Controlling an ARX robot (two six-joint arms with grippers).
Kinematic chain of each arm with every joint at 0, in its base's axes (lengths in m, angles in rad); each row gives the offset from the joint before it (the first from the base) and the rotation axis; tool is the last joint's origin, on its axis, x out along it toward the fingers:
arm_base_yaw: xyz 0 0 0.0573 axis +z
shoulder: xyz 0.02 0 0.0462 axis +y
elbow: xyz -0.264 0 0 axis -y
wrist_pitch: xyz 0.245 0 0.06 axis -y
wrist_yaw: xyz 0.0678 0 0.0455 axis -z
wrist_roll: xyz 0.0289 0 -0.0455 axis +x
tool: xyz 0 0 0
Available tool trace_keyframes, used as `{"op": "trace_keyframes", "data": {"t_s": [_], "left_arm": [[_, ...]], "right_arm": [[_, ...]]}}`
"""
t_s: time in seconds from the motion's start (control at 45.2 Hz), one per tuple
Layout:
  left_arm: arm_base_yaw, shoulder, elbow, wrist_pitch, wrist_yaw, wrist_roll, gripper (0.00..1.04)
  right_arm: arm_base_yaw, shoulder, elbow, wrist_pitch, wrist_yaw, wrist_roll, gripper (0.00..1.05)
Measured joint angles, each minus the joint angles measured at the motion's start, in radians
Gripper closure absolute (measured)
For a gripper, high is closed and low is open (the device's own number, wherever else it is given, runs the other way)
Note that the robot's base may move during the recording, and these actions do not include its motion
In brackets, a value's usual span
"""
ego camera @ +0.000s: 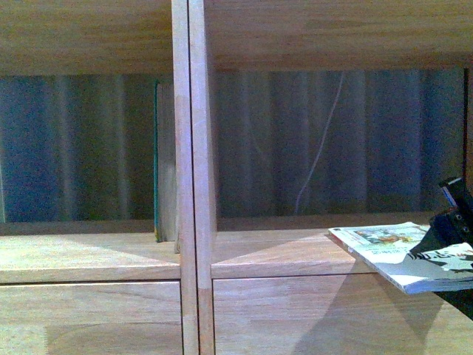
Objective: Organize books on shelf
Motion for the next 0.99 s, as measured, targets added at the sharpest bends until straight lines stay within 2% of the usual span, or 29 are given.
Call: {"op": "trace_keyframes", "data": {"t_s": [0.265,0.531,0.774,0.995], "left_arm": [[0.0,0.0,0.0,0.0,0.0,0.0,0.07],[0.0,0.0,0.0,0.0,0.0,0.0,0.07],[0.0,0.0,0.0,0.0,0.0,0.0,0.07],[0.0,0.0,0.0,0.0,0.0,0.0,0.07]], "right_arm": [[-0.007,-0.019,-0.011,0.02,-0.019,-0.005,0.92],[-0.032,-0.11,-0.082,0.014,-0.064,-0.026,0.93],[-0.056,-0.309,-0.127,-0.055,-0.136,-0.026,0.94],[0.005,-0.509,-0.145,-0.113,-0.167,-0.022,0.94]]}}
